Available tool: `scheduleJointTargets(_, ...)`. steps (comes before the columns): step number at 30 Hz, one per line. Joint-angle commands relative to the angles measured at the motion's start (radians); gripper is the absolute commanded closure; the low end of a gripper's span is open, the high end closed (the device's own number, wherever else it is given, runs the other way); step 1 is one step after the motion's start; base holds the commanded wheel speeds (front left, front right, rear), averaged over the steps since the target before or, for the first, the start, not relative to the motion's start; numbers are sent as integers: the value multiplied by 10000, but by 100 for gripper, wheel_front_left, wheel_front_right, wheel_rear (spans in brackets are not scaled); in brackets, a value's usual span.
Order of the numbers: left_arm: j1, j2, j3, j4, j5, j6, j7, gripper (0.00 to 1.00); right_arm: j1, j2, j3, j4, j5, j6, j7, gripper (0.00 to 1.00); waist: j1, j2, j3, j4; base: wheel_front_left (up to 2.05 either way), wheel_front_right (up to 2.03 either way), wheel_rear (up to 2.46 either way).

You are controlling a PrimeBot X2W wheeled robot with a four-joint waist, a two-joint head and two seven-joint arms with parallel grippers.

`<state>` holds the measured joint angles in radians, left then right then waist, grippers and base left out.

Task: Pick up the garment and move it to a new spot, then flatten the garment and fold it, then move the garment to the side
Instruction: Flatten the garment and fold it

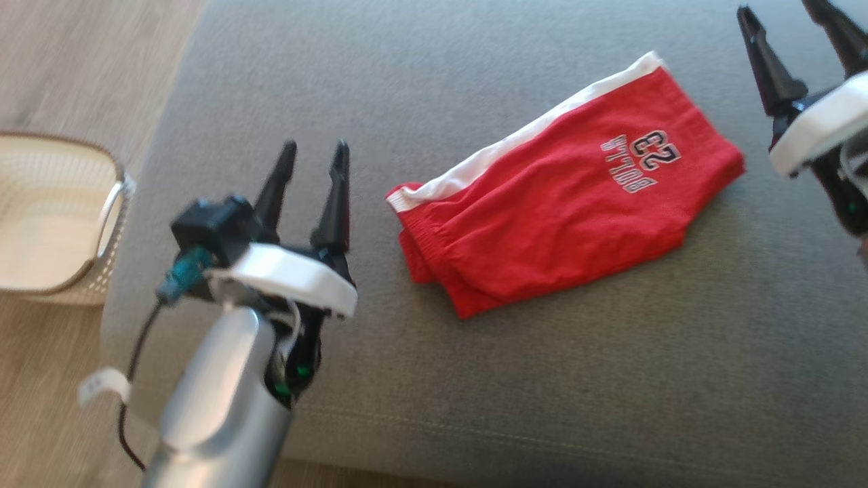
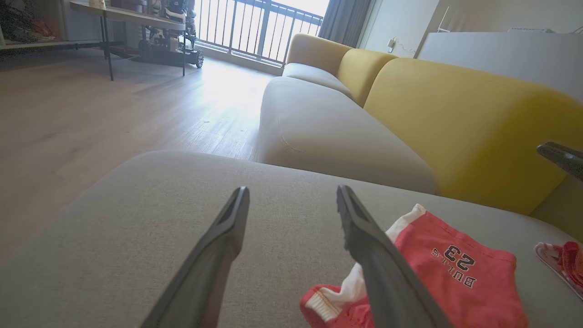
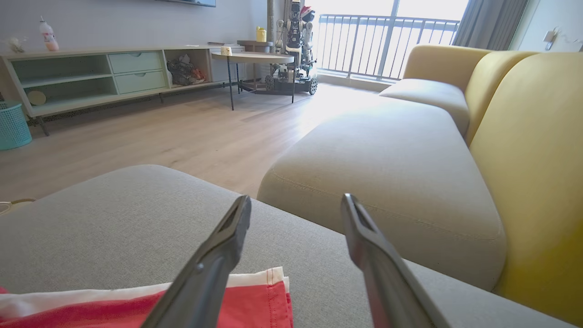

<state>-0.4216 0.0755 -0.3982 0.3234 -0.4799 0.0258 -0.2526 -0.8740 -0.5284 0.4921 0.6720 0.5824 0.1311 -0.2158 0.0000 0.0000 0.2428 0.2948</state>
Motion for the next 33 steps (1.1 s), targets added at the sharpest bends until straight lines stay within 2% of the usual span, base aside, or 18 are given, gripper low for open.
scheduleJointTargets(1, -114, 60, 406, -361, 109, 19, -91, 0, 80, -8, -112, -319, -173, -4, -137, 0, 0, 0, -282, -273, 0, 0, 0)
scheduleJointTargets(8, 1201, -200, 1212, -998, 748, 194, -91, 0, 2491, 788, -2014, -1984, -2592, -4, -448, 0, 0, 0, -791, -668, 0, 0, 0)
scheduleJointTargets(12, 1904, -241, 1332, -1080, 1022, 150, -91, 0, 4219, 1662, -3416, -3193, -3592, -4, -455, 0, 0, 0, -1038, -887, 0, 0, 0)
scheduleJointTargets(17, 2587, -249, 1257, -1257, 844, 310, -91, 0, 6198, 2839, -4565, -4295, -4662, -4, -457, 0, 0, 0, -1364, -1155, 0, 0, 0)
scheduleJointTargets(21, 2849, -250, 1140, -1301, 800, 399, -91, 0, 6841, 3352, -4863, -4594, -4918, -4, -458, 0, 0, 0, -1489, -1211, 0, 0, 0)
scheduleJointTargets(26, 2895, -251, 864, -1257, 741, 442, -91, 0, 7067, 3645, -5004, -4710, -4995, -4, -390, 0, 0, 0, -1506, -1139, 0, 0, 0)
scheduleJointTargets(30, 2745, -251, 744, -1417, 799, 480, -91, 0, 6976, 3841, -5048, -4342, -4419, -4, -73, 0, 0, 0, -1323, -952, 0, 0, 0)
scheduleJointTargets(33, 2674, -251, 723, -1497, 797, 499, -91, 0, 6668, 4050, -5285, -3930, -3427, -4, 176, 0, 0, 0, -1124, -769, 0, 0, 0)
